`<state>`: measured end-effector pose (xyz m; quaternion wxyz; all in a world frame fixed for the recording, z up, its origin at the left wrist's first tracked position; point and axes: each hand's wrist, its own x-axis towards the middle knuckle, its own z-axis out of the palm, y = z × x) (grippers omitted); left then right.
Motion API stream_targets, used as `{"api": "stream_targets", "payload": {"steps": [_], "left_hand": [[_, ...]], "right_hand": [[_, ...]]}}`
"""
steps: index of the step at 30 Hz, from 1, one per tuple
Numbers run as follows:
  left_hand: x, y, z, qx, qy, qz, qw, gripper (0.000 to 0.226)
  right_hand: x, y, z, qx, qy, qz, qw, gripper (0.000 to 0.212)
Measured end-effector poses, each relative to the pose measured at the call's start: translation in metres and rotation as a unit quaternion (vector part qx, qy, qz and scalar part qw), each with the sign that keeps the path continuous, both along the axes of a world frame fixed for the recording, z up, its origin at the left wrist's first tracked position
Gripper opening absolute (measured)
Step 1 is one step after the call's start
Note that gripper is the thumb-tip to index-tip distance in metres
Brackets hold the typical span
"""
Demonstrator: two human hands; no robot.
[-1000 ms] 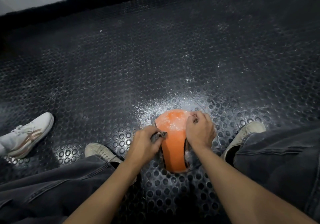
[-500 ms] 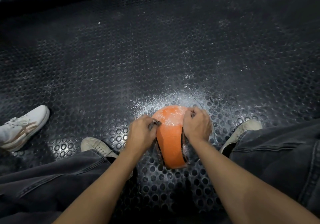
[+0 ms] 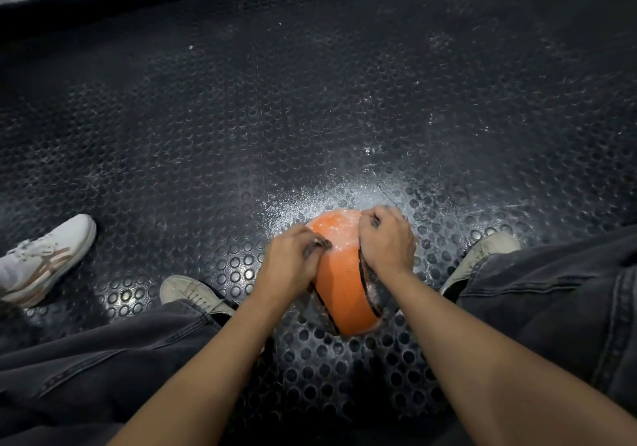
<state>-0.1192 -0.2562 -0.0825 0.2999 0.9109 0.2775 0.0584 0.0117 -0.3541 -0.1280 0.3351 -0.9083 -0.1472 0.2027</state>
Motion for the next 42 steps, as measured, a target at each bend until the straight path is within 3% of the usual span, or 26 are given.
{"api": "stream_targets", "payload": {"steps": [2,6,11,15,16,20,24,29,33,37,42], "left_hand": [[0.005,0.002,0.000,0.009,0.005,0.050,0.999,0.013],[-0.006,-0.008,0.005,-0.014,0.012,-0.086,0.996,0.016],[0.008,0.004,-0.001,0.009,0.006,0.083,0.997,0.012],[-0.012,-0.011,0.005,-0.019,0.010,-0.060,0.998,0.017],[-0.009,-0.006,0.004,-0.011,0.016,-0.071,0.997,0.017],[0.004,0.005,0.001,0.016,0.020,0.046,0.999,0.014],[-0.008,-0.006,0.004,-0.007,0.020,-0.095,0.995,0.016],[0.003,0.005,0.000,0.013,0.013,0.039,0.999,0.016],[-0.009,-0.003,0.005,-0.010,0.006,-0.106,0.994,0.015],[0.006,0.005,0.001,0.010,-0.008,0.025,1.000,0.013],[-0.001,-0.005,0.006,-0.005,0.004,-0.125,0.992,0.015]], "right_hand": [[-0.004,0.003,0.002,-0.007,-0.003,-0.010,1.000,0.019],[0.001,0.001,-0.001,-0.008,-0.002,-0.019,1.000,0.019],[-0.005,0.005,0.004,-0.019,-0.014,0.000,1.000,0.018],[-0.001,0.001,0.002,-0.028,-0.020,0.010,0.999,0.020],[0.001,0.000,0.002,-0.024,-0.018,0.021,0.999,0.020],[-0.003,0.007,0.004,-0.023,-0.024,0.038,0.999,0.021],[0.001,0.006,0.004,-0.022,-0.028,0.035,0.999,0.022],[-0.004,0.008,0.006,-0.029,-0.032,0.044,0.998,0.022],[-0.001,0.006,0.004,-0.032,-0.034,0.041,0.998,0.022],[-0.005,0.009,0.004,-0.032,-0.025,0.033,0.999,0.022],[-0.002,0.006,0.000,-0.027,-0.032,0.026,0.999,0.022]]}}
